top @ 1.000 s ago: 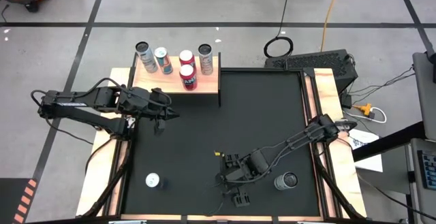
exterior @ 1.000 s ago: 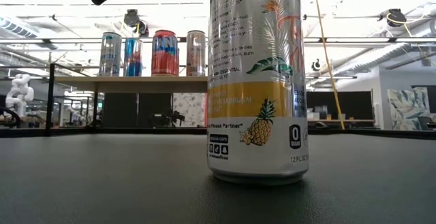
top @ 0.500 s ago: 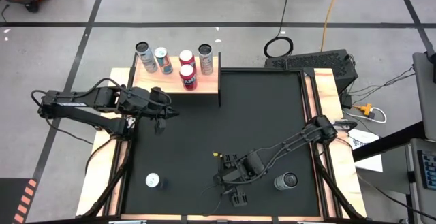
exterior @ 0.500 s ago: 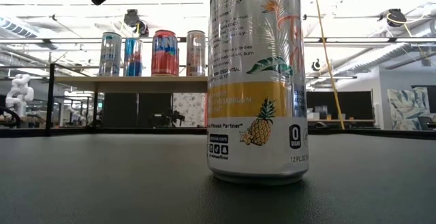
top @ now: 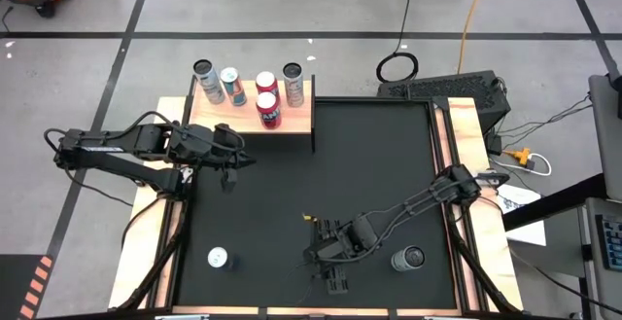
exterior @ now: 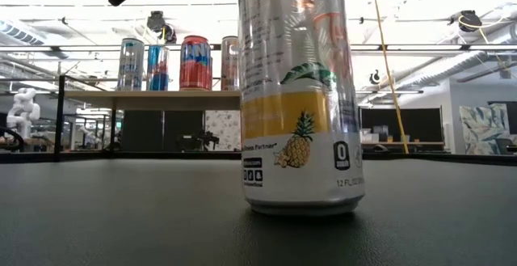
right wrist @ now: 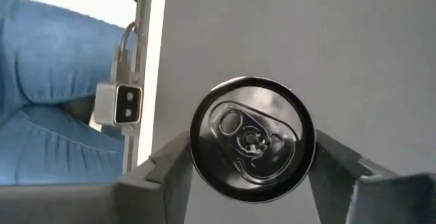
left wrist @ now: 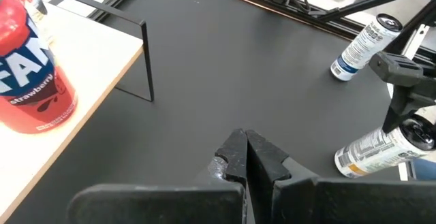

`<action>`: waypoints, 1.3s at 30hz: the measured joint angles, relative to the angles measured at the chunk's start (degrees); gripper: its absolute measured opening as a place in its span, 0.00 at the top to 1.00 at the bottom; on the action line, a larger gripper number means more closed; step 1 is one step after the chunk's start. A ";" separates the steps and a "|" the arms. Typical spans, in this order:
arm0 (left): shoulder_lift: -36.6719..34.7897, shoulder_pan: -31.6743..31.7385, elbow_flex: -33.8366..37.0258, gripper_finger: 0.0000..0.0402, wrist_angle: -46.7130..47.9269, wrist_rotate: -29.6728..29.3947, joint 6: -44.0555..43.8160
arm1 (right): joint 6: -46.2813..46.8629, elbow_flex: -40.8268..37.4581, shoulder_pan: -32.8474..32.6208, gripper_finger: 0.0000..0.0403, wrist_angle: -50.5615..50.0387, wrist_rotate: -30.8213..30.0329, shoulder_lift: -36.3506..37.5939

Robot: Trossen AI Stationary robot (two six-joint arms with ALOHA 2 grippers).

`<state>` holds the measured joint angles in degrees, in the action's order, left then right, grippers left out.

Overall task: Place canned beverage on shelf
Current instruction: Put the white-yellow soda can aligned with the other white-yellow soda can on the shelf

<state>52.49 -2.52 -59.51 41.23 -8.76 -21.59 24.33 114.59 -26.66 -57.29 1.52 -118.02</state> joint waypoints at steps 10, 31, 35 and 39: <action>0.00 0.01 0.00 1.00 0.02 -0.98 -0.02 | 3.84 -0.02 3.12 0.51 -0.25 -5.67 0.00; 0.00 0.00 0.00 1.00 0.00 -2.62 -0.54 | 16.16 -0.09 15.01 0.50 -2.07 -10.26 0.22; 0.00 0.00 0.00 1.00 0.02 -4.52 -0.52 | 21.81 -0.09 17.14 0.50 -2.15 -10.06 0.28; 0.00 0.00 0.00 1.00 0.02 -4.82 -0.52 | 25.79 -0.09 19.36 0.50 -3.03 -13.87 0.28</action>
<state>52.49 -2.52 -59.51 41.25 -13.58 -22.11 50.12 114.50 -7.30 -60.32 -12.35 -117.73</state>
